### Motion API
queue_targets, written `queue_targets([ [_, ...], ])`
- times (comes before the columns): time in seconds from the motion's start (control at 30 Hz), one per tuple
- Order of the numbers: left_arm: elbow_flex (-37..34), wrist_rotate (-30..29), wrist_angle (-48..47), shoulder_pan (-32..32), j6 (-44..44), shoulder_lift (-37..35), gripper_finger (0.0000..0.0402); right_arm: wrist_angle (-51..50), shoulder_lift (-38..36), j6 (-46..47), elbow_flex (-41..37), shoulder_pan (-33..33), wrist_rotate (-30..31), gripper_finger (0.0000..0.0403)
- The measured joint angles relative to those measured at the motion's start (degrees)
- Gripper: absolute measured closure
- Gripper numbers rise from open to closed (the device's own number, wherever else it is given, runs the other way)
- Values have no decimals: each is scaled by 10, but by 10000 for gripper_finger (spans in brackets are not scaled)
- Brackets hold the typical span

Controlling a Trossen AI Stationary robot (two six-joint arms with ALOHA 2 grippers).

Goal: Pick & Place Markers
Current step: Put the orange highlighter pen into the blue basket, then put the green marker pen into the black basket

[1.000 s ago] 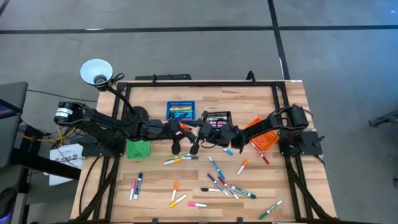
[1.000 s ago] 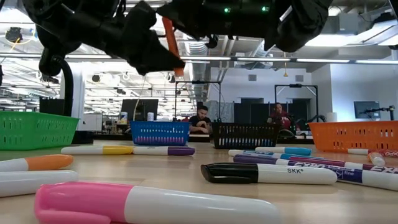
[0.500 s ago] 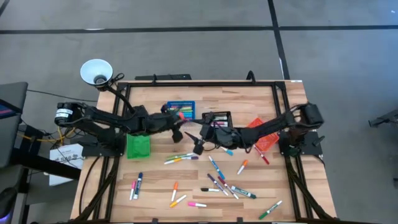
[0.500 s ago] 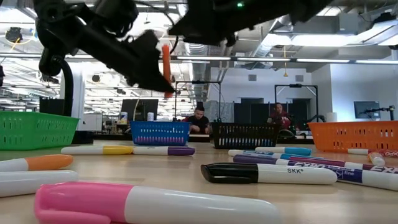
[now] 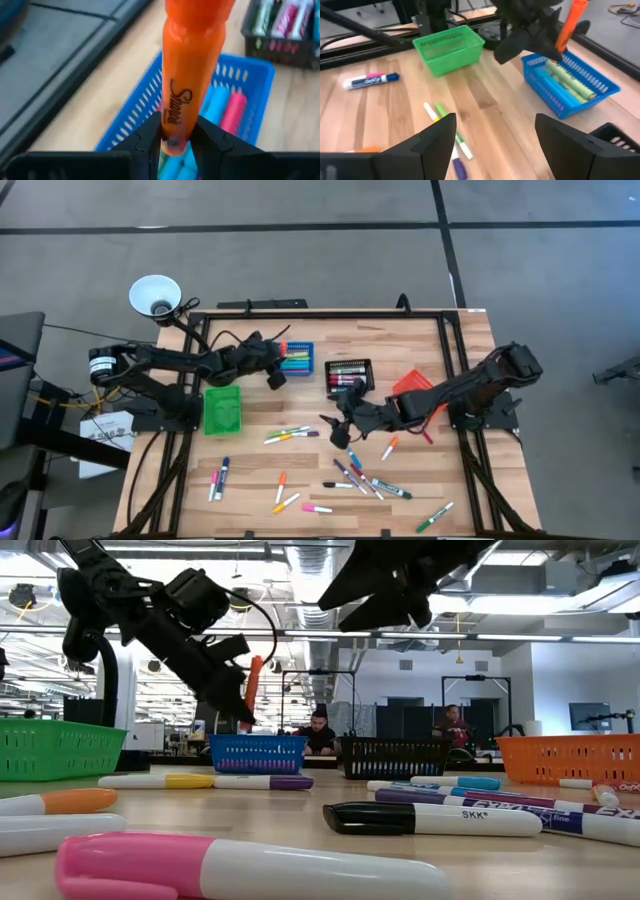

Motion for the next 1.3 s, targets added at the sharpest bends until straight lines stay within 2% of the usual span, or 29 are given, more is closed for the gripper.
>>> queue_targets([
  [0.3, 0, 1, -43, -1, -1, 0, 294, -4, 7, -3, 0, 2, -5, 138],
  [0.57, 0, 1, -43, -1, -16, 0, 237, 10, 7, -4, 0, 2, -7, 138],
  [0.7, 0, 1, -36, -10, -46, 0, 222, 10, 7, -4, 0, 0, -36, 138],
  [0.87, -1, 30, 4, -54, -53, 0, 230, 5, 7, -5, 0, -10, -96, 138],
  [1.03, -1, 50, 55, -120, -73, 0, 241, 9, 8, -5, -12, -15, -95, 138],
  [1.3, -1, 50, 61, -216, -79, 0, 254, -12, 8, 15, -16, -4, -109, 138],
])
